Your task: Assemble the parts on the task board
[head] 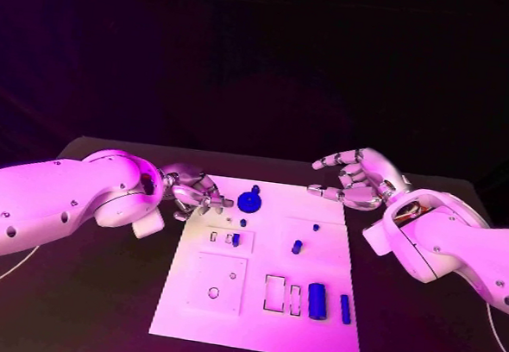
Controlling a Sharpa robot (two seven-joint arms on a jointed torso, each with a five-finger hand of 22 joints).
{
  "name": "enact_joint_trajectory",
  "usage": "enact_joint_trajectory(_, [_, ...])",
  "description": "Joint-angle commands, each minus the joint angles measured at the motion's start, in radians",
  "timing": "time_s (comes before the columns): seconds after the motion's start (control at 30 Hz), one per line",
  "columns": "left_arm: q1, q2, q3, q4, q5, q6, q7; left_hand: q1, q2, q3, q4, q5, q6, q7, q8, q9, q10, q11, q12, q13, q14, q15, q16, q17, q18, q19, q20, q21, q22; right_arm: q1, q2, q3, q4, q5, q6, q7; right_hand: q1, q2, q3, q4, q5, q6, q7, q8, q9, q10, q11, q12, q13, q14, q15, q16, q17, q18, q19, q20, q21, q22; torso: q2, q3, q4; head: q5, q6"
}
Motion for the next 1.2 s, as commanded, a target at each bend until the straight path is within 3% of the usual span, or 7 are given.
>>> enact_joint_trajectory(0.03, [0.011,0.024,-0.009,-0.009,-0.144,0.121,-0.164,-0.022,0.0,-0.017,0.001,-0.007,0.002,-0.003,0.008,0.01,0.005,-0.002,0.007,0.01,0.016,-0.004,0.005,0.051,-0.017,0.007,-0.001,0.006,0.009,0.003,-0.004,0.0,-0.01,0.069,0.016,0.019,0.004,0.007,0.006,0.001,0.007,0.008,-0.002,-0.003,-0.001,-0.006,-0.002,-0.004,0.131,0.091,0.006,-0.006,0.21,0.02,-0.005,0.001,-0.005,0.046,-0.002,0.0009,0.0012,0.001,-0.003])
enact_joint_trajectory(0.37, [0.046,0.106,-0.042,-0.056,-0.203,0.161,-0.228,-0.068,0.006,-0.075,0.001,-0.009,-0.01,-0.005,0.024,0.04,-0.017,-0.003,-0.006,-0.005,0.014,-0.005,0.003,0.05,-0.019,0.007,-0.004,0.015,0.021,0.005,-0.003,0.0,-0.036,0.076,0.016,-0.005,-0.007,0.004,0.001,0.002,0.009,0.011,-0.003,-0.003,-0.002,-0.006,-0.002,-0.004,0.131,0.09,0.005,-0.007,0.208,0.02,-0.006,0.0,-0.009,0.044,-0.001,0.0013,0.0014,0.003,-0.008])
enact_joint_trajectory(0.53, [0.051,0.133,-0.047,-0.071,-0.208,0.167,-0.237,-0.074,0.01,-0.083,0.001,-0.01,-0.012,-0.005,0.026,0.043,-0.019,-0.003,-0.007,-0.005,0.016,-0.005,0.004,0.054,-0.019,0.009,-0.003,0.016,0.024,0.005,0.0,0.0,-0.045,0.077,0.009,-0.02,-0.012,0.003,-0.002,0.002,0.009,0.013,-0.003,-0.003,-0.002,-0.005,-0.003,-0.004,0.131,0.089,0.005,-0.008,0.205,0.021,-0.008,0.0,-0.012,0.042,0.0,0.0017,0.0,0.004,-0.005])
enact_joint_trajectory(0.77, [0.053,0.167,-0.05,-0.089,-0.206,0.174,-0.242,-0.078,0.016,-0.086,0.001,-0.009,-0.013,-0.005,0.028,0.047,-0.017,-0.003,-0.004,-0.001,0.018,-0.005,0.006,0.06,-0.02,0.009,-0.003,0.018,0.027,0.005,0.006,0.0,-0.054,0.077,0.008,-0.031,-0.014,0.002,-0.003,0.003,0.01,0.014,-0.003,-0.003,-0.002,-0.008,-0.003,-0.006,0.128,0.088,0.004,-0.01,0.2,0.022,-0.01,0.0,-0.016,0.039,0.0,0.0023,-0.0011,0.006,-0.01])
enact_joint_trajectory(1.2, [0.053,0.221,-0.066,-0.124,-0.196,0.202,-0.247,-0.071,0.029,-0.086,-0.001,-0.006,-0.016,-0.006,0.03,0.053,-0.018,-0.003,-0.004,0.001,0.021,-0.005,0.009,0.066,-0.02,0.011,-0.003,0.021,0.031,0.005,0.014,0.0,-0.065,0.074,0.014,-0.04,-0.013,0.005,-0.002,0.001,0.014,0.016,-0.004,-0.002,-0.002,-0.008,-0.004,-0.007,0.128,0.088,0.004,-0.01,0.198,0.023,-0.011,-0.001,-0.02,0.037,0.001,0.0011,-0.0003,0.0,-0.017])
